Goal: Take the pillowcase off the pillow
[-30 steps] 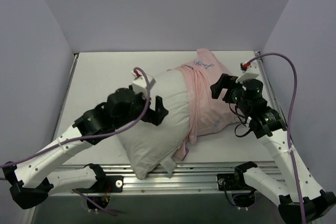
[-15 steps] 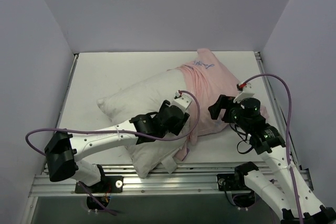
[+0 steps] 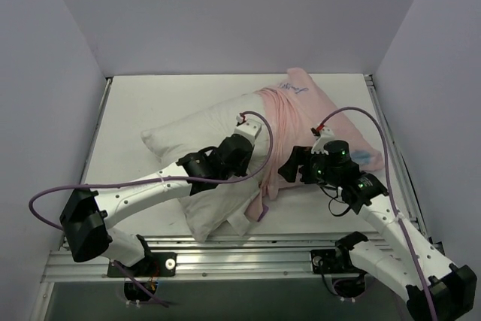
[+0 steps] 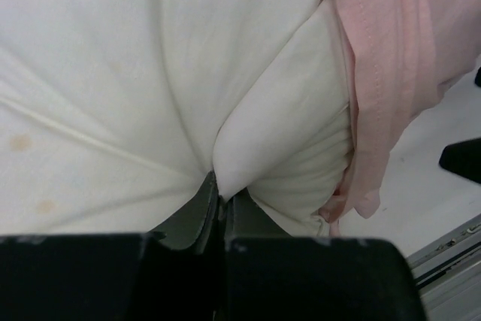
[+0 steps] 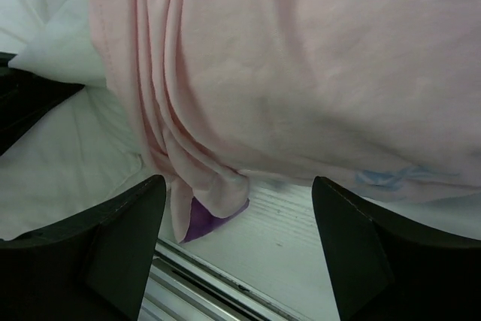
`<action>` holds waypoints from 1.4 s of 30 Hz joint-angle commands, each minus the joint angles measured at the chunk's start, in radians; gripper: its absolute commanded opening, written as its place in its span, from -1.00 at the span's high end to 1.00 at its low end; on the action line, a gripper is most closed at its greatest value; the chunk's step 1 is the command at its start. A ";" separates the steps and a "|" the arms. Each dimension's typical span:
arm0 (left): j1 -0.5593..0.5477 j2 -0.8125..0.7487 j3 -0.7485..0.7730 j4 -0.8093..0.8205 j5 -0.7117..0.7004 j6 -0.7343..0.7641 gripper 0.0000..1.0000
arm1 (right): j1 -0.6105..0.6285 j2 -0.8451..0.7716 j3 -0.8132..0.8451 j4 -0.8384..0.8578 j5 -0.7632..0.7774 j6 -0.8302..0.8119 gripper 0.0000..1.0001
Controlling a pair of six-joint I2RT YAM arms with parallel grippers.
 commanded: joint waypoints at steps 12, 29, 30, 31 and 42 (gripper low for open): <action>0.073 -0.076 0.065 -0.106 0.039 -0.040 0.95 | 0.271 0.270 0.007 0.257 0.287 0.121 -0.37; 0.364 -0.503 -0.125 -0.392 0.142 -0.102 0.95 | -0.394 0.257 0.154 0.212 0.161 0.180 1.00; 0.383 -0.545 -0.128 -0.411 0.155 -0.103 0.95 | -0.465 0.261 0.169 0.206 0.140 0.197 1.00; 0.395 -0.562 -0.128 -0.431 0.183 -0.105 0.95 | -0.573 0.271 0.183 0.206 0.114 0.217 1.00; 0.414 -0.740 -0.143 -0.563 0.491 -0.208 0.74 | -0.740 0.318 0.233 0.274 -0.049 0.353 1.00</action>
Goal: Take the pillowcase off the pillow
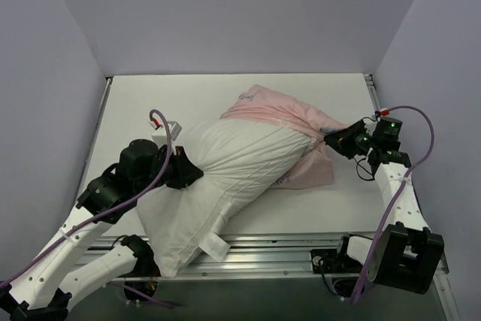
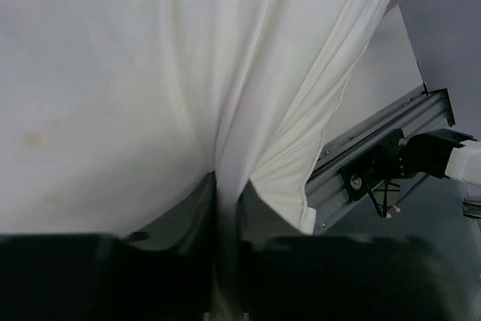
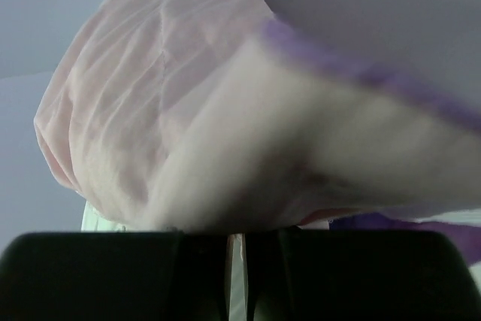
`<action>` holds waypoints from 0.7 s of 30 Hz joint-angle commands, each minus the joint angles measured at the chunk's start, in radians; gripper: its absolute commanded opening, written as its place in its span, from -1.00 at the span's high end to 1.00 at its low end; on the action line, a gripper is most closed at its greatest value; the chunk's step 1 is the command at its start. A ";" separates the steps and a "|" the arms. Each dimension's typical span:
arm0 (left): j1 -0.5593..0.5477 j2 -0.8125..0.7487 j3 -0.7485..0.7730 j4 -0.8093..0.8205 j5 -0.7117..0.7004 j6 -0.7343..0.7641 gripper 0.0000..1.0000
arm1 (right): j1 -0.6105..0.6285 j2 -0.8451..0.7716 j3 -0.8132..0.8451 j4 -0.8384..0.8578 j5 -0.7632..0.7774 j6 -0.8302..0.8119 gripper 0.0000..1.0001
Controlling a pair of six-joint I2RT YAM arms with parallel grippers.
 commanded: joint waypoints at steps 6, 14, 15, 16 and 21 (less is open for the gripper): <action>0.050 0.036 0.073 -0.113 0.160 0.009 -0.83 | 0.067 -0.034 0.188 0.105 0.359 -0.130 -0.25; 0.084 0.314 0.252 -0.024 0.214 0.106 -0.93 | 0.249 -0.033 0.282 0.129 0.331 -0.300 -0.59; 0.098 0.375 0.274 -0.025 0.203 0.133 -0.92 | 0.281 -0.020 0.291 0.126 0.332 -0.313 -0.60; 0.112 0.403 0.320 -0.025 0.191 0.152 -0.91 | 0.367 -0.008 0.302 0.120 0.340 -0.334 -0.61; 0.181 0.584 0.475 -0.051 0.131 0.267 -0.88 | 0.570 0.104 0.404 0.034 0.455 -0.484 -0.64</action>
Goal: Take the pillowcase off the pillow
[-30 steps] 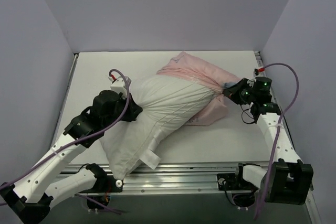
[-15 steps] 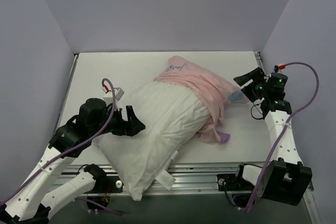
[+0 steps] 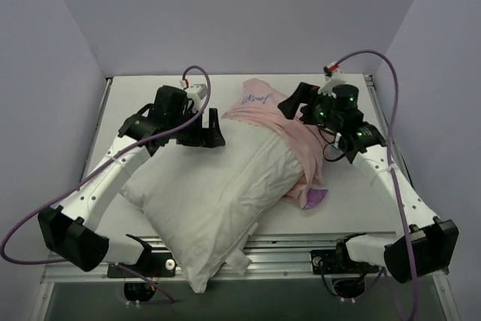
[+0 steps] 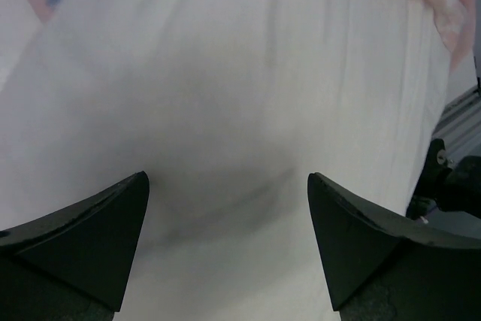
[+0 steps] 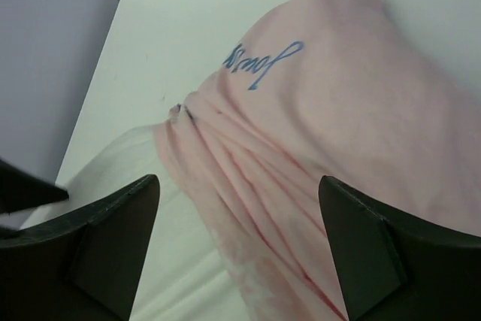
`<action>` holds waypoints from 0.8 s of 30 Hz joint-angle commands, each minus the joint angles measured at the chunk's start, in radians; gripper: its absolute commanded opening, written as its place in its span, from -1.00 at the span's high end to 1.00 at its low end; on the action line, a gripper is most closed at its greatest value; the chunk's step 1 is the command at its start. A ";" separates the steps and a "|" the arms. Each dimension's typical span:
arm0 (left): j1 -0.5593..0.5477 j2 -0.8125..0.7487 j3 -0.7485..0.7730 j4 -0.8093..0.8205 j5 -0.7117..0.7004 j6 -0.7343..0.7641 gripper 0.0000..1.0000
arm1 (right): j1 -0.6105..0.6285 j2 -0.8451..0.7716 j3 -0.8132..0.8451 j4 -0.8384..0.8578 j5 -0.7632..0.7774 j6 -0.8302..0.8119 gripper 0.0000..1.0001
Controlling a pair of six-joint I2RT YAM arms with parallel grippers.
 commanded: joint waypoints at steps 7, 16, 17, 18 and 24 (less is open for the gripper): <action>0.090 0.185 0.142 0.080 -0.164 0.173 -0.88 | 0.252 0.177 0.156 -0.068 0.165 -0.259 -0.66; 0.061 0.224 -0.125 0.274 0.166 0.025 0.06 | 0.315 0.359 0.326 -0.173 0.195 -0.391 -0.66; 0.060 0.213 -0.137 0.282 0.174 0.019 0.58 | 0.318 0.381 0.371 -0.190 0.195 -0.417 -0.66; 0.058 0.210 -0.145 0.285 0.179 0.016 0.78 | 0.322 0.399 0.394 -0.203 0.198 -0.428 -0.67; 0.034 0.138 -0.141 0.262 0.122 0.051 0.95 | 0.374 0.551 0.552 -0.305 0.182 -0.500 -0.67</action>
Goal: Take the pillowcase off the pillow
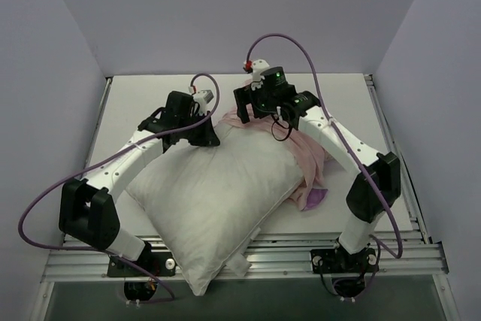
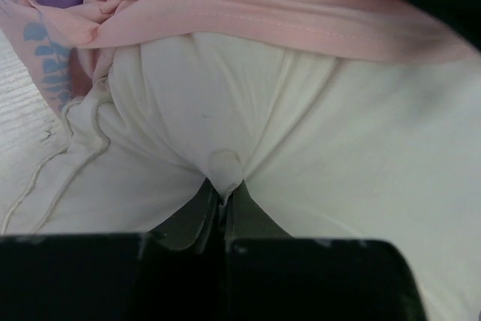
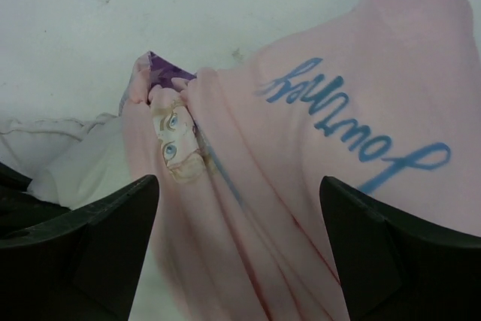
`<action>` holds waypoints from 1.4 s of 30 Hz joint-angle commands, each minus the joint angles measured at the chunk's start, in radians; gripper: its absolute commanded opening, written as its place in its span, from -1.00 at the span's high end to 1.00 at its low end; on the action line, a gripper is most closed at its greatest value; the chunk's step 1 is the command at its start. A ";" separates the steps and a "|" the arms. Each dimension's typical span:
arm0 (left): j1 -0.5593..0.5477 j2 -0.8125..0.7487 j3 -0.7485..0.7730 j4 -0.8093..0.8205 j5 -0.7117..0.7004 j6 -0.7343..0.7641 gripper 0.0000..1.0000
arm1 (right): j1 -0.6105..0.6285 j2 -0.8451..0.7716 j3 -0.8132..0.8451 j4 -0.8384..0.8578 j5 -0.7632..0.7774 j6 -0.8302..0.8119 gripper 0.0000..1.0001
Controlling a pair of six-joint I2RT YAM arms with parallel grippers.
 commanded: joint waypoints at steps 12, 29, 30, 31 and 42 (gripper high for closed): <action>-0.040 -0.107 0.047 -0.137 -0.104 0.074 0.95 | 0.085 0.272 0.162 -0.187 0.205 -0.118 -0.05; -0.034 -0.370 0.152 -0.464 -0.311 0.131 0.95 | -0.499 0.105 0.166 -0.155 0.468 0.271 1.00; -0.032 -0.386 0.152 -0.493 -0.323 0.129 0.95 | -0.539 0.096 0.160 -0.155 0.478 0.288 1.00; -0.028 -0.398 0.152 -0.507 -0.334 0.129 0.95 | -0.558 0.072 0.142 -0.150 0.489 0.322 1.00; 0.087 -0.463 0.205 -0.650 -0.546 0.137 0.95 | -0.754 -0.136 0.014 -0.075 0.526 0.414 1.00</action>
